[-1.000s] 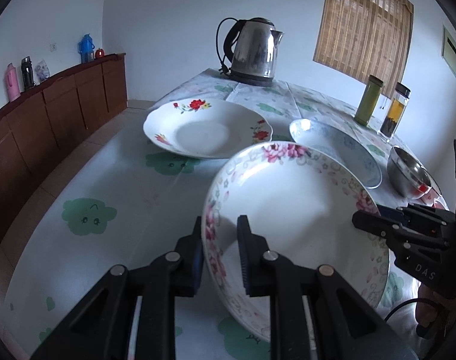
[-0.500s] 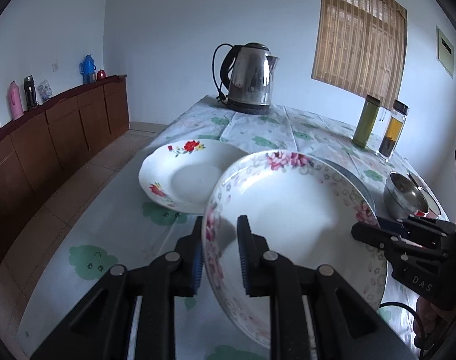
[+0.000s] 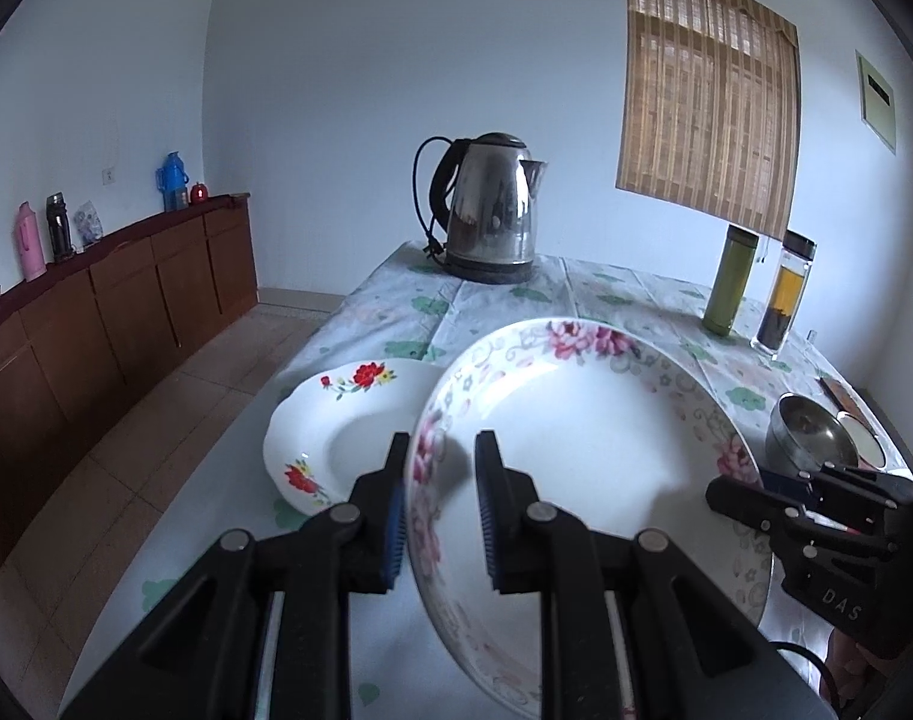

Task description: Organize plates and bowls

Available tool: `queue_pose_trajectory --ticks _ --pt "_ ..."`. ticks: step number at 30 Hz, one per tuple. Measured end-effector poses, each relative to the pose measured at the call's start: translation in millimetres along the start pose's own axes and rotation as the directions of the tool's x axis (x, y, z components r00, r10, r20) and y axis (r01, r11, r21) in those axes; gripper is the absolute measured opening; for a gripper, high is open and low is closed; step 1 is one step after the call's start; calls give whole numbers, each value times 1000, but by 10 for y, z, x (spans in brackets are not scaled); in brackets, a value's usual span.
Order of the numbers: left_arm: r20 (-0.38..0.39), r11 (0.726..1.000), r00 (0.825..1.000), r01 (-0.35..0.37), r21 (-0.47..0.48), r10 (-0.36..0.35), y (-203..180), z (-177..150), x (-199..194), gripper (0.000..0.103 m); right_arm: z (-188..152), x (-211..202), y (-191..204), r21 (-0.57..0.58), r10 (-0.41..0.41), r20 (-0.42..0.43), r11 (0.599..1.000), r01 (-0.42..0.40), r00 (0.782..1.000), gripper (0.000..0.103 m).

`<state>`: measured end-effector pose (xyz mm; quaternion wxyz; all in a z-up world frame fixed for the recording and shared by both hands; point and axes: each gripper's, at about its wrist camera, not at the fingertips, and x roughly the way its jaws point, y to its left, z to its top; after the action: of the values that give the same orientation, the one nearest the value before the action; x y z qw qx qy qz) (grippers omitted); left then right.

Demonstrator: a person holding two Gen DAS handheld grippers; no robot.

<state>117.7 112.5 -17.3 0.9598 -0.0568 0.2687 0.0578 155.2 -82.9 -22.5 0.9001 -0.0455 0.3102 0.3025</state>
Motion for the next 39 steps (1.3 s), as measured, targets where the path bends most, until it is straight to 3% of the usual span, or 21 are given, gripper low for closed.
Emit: queue_pose_trajectory --ticks 39 --pt "42 995 996 75 61 -78 -544 374 446 17 88 21 -564 125 -121 55 986 114 991 19"
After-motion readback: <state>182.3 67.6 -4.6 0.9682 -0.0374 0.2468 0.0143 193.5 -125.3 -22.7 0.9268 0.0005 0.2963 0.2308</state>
